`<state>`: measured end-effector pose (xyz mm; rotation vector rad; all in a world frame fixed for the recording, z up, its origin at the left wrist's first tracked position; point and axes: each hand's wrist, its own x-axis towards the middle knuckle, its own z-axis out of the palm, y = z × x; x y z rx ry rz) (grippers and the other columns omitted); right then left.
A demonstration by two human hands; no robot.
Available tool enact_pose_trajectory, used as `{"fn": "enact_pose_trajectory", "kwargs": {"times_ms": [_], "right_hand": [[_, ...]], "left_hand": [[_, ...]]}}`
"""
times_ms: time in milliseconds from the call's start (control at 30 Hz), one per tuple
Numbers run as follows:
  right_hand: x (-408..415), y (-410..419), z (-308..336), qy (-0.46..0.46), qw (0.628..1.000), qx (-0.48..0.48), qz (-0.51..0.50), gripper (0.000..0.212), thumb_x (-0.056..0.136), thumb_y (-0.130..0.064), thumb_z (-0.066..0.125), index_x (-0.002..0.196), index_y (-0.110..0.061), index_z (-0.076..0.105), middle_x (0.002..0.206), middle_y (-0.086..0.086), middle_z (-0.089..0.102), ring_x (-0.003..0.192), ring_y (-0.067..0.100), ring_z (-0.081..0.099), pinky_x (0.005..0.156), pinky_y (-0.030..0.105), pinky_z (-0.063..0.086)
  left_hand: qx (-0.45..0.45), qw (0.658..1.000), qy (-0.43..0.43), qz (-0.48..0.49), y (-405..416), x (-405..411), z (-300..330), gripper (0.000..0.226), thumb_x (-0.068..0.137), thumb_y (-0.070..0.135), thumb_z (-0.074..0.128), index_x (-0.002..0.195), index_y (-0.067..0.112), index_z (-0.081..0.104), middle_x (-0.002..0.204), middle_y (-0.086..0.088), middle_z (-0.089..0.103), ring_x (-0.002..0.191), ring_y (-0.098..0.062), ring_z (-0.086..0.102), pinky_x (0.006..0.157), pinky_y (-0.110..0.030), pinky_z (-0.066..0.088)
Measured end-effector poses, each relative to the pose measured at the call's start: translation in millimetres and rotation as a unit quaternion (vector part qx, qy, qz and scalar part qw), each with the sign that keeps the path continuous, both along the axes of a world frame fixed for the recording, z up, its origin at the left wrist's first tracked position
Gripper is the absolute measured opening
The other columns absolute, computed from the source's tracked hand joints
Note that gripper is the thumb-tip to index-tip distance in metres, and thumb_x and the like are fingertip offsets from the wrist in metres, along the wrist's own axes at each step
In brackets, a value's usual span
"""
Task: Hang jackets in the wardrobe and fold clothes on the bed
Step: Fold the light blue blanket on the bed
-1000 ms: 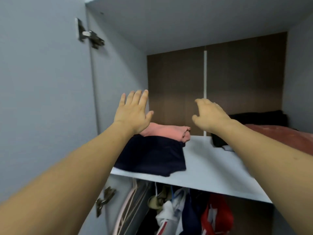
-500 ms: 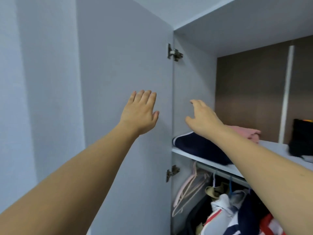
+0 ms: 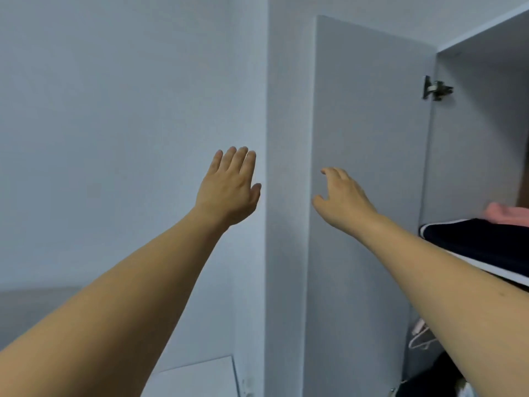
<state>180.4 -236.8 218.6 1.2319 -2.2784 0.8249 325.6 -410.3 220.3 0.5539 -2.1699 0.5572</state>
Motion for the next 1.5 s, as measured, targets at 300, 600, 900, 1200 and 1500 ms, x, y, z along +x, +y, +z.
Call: {"fn": "enact_pose_trajectory", "kwargs": {"times_ms": [300, 600, 900, 1200, 1500], "right_hand": [[208, -70, -23, -0.014, 0.991, 0.017, 0.134, 0.063, 0.094, -0.023, 0.047, 0.152, -0.012, 0.024, 0.159, 0.004, 0.023, 0.144, 0.025, 0.025, 0.118, 0.037, 0.022], [448, -125, -63, -0.010, 0.923, 0.068, 0.378, 0.062, 0.093, -0.021, 0.047, 0.150, -0.010, 0.026, 0.156, 0.006, 0.027, 0.142, 0.026, 0.029, 0.117, 0.036, 0.023], [719, -64, -123, -0.008, 0.804, 0.124, 0.581, 0.062, 0.094, -0.017, 0.049, 0.150, -0.006, 0.027, 0.155, 0.010, 0.029, 0.142, 0.026, 0.029, 0.117, 0.038, 0.021], [1011, 42, -188, -0.001, 0.690, 0.154, 0.707, 0.057, 0.092, -0.017, 0.050, 0.146, -0.008, 0.033, 0.151, 0.010, 0.035, 0.136, 0.028, 0.037, 0.112, 0.035, 0.027], [1240, 118, -278, 0.020, 0.556, 0.249, 0.792, 0.059, 0.094, -0.022, 0.049, 0.148, -0.011, 0.030, 0.153, 0.007, 0.031, 0.136, 0.028, 0.036, 0.111, 0.037, 0.030]], "left_hand": [[0.024, 0.994, -0.007, 0.109, -28, 239, -22, 0.066, 0.099, 0.039, 0.037, 0.153, 0.006, 0.019, 0.159, -0.009, 0.022, 0.148, -0.029, 0.015, 0.122, -0.043, 0.005], [0.101, 0.936, 0.008, 0.338, 20, 526, -77, 0.066, 0.098, 0.039, 0.040, 0.153, 0.007, 0.021, 0.159, -0.010, 0.023, 0.148, -0.028, 0.016, 0.122, -0.043, 0.005], [0.162, 0.816, 0.005, 0.555, 177, 798, -139, 0.067, 0.098, 0.041, 0.040, 0.153, 0.009, 0.021, 0.159, -0.008, 0.022, 0.147, -0.024, 0.017, 0.122, -0.044, 0.005], [0.213, 0.687, 0.029, 0.694, 356, 1055, -195, 0.070, 0.097, 0.044, 0.042, 0.153, 0.009, 0.020, 0.159, -0.010, 0.022, 0.146, -0.025, 0.018, 0.120, -0.047, 0.011], [0.309, 0.549, 0.080, 0.772, 471, 1243, -302, 0.064, 0.098, 0.038, 0.040, 0.151, 0.007, 0.023, 0.156, -0.011, 0.027, 0.143, -0.026, 0.024, 0.118, -0.046, 0.011]]}}
